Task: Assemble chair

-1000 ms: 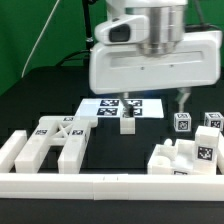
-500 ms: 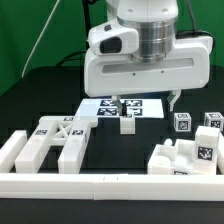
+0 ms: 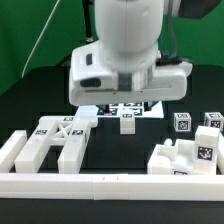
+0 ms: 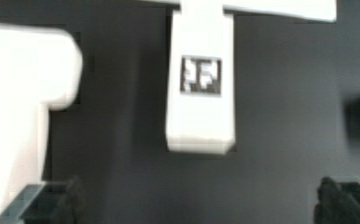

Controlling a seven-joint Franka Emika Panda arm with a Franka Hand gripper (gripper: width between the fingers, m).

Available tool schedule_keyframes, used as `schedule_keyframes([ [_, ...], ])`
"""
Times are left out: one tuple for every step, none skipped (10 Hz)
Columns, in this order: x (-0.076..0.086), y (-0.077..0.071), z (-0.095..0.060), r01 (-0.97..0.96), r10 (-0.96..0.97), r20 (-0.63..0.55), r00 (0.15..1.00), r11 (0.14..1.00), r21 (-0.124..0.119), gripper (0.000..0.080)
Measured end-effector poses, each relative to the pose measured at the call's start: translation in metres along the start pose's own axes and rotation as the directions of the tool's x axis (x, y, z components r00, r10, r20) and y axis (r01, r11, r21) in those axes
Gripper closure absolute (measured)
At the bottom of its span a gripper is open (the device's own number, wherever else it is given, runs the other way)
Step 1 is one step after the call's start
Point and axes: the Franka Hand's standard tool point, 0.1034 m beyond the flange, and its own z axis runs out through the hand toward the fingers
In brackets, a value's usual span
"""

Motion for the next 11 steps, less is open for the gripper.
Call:
schedule_keyframes([
  [0.006, 0.0, -0.002, 0.001, -0.001, 0.01, 1.0, 1.0, -0.005, 0.015],
  [0.006, 0.001, -0.001, 0.0, 0.0, 0.003, 1.0, 1.0, -0.005, 0.015],
  [0.004, 0.001, 0.004, -0.036, 0.036, 0.021, 0.999, 0.999, 0.002, 0.015],
  [0.001, 0.003, 0.018, -0.081, 0.08, 0.064, 0.995, 0.997, 0.002, 0.015],
  [0.002, 0.001, 0.027, -0.088, 0.088, 0.082, 0.993, 0.996, -0.002, 0.015],
  [0.001, 0.0, 0.033, -0.086, 0.086, 0.092, 0.992, 0.996, -0.003, 0.015],
  [0.0, -0.002, 0.041, -0.092, 0.092, 0.103, 0.99, 0.996, -0.002, 0.015],
  [-0.004, -0.005, 0.049, -0.091, 0.091, 0.117, 0.989, 0.996, -0.001, 0.015],
  [-0.004, -0.004, 0.049, -0.092, 0.091, 0.118, 0.989, 0.996, -0.002, 0.015],
  [-0.004, -0.004, 0.049, -0.092, 0.092, 0.118, 0.989, 0.996, -0.002, 0.015],
  [-0.005, -0.004, 0.052, -0.095, 0.095, 0.124, 0.988, 0.995, 0.001, 0.015],
])
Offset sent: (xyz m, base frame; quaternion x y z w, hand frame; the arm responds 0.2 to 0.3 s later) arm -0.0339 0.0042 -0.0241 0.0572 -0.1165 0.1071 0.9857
